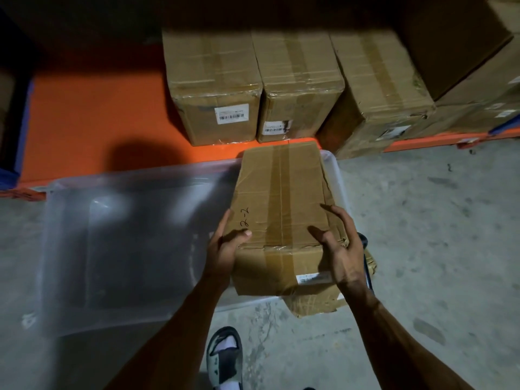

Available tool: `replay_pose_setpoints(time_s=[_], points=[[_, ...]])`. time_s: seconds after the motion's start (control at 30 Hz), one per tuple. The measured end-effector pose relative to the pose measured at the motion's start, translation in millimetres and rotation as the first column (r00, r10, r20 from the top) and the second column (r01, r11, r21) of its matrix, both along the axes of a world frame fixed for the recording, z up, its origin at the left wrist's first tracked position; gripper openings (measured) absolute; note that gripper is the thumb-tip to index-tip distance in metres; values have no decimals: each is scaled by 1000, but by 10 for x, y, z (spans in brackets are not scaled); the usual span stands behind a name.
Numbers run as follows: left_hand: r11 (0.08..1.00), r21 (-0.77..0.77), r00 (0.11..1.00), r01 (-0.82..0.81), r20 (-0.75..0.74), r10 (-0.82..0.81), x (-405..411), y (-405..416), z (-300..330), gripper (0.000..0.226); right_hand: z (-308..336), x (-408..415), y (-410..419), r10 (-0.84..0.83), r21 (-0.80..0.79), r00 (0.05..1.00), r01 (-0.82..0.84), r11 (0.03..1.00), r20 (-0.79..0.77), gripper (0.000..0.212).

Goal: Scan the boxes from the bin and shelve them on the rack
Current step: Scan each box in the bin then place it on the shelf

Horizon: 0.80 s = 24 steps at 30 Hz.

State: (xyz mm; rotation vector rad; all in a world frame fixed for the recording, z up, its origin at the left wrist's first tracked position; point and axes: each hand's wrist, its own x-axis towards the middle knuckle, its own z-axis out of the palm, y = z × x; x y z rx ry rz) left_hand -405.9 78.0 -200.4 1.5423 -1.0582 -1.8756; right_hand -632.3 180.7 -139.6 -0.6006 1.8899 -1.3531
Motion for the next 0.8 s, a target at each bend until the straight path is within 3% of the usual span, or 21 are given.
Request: replay_pose_setpoints(time_s=[0.13, 0.3, 0.47, 0.6, 0.8], points=[[999, -44, 1000, 7, 8, -7, 30, -38, 260, 74, 172, 34, 2, -9, -23, 1000, 9, 1000, 14, 52], [997, -70, 999, 20, 33, -18, 163, -35, 1040, 60, 762, 213, 44, -71, 26, 997, 71, 997, 12, 52], [991, -131, 999, 21, 44, -15, 300, 121, 2013, 61, 1607, 417, 248, -57, -17, 998, 57, 998, 16, 49], [960, -278, 997, 35, 82, -12, 364, 370, 2887, 65, 2392, 529, 562, -64, -93, 998, 65, 994, 14, 52], [937, -350, 998, 8, -54, -29, 408, 1058, 4190, 57, 3585, 565, 1236, -78, -223, 993, 57, 973, -86, 46]])
